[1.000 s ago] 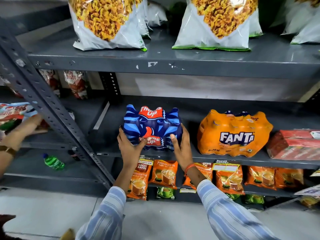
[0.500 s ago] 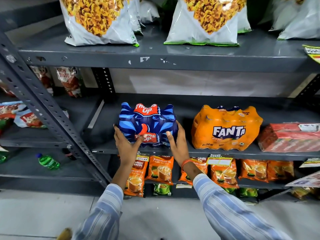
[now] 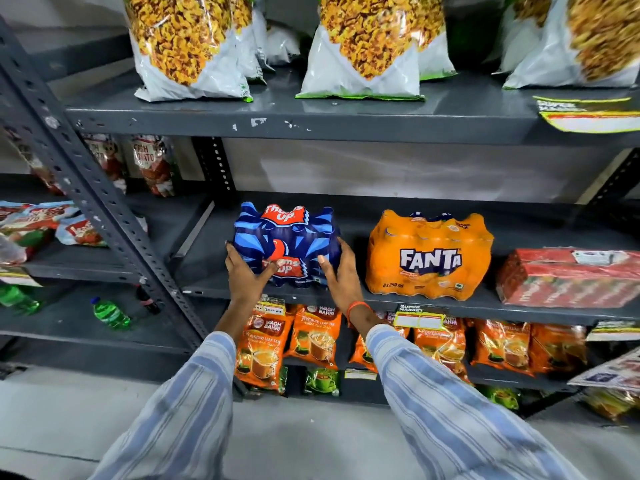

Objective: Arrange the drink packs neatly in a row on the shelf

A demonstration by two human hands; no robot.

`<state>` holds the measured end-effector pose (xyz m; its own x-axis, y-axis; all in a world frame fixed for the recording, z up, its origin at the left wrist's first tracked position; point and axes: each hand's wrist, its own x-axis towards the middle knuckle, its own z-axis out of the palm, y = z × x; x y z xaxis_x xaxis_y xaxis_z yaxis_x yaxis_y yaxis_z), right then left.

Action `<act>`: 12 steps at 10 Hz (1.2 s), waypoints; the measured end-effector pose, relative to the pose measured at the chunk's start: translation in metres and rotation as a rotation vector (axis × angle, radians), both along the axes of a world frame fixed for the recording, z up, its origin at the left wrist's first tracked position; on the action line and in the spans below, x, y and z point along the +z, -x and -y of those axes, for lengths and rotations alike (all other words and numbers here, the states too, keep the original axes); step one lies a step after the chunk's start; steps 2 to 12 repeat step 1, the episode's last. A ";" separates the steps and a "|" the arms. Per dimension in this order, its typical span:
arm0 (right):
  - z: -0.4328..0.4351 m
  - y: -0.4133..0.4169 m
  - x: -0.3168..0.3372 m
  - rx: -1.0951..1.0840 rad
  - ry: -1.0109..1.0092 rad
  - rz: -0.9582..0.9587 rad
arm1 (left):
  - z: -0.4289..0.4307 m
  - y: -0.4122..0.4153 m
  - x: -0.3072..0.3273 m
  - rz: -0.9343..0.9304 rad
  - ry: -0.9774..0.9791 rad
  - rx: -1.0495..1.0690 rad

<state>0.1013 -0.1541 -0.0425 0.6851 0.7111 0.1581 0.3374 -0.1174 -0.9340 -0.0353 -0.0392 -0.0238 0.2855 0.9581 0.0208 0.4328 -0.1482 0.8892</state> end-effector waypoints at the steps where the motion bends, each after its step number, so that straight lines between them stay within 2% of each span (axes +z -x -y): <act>1: 0.006 -0.014 0.010 0.051 0.190 0.078 | 0.011 -0.007 0.002 -0.095 0.052 -0.002; 12: 0.006 -0.014 0.010 0.051 0.190 0.078 | 0.011 -0.007 0.002 -0.095 0.052 -0.002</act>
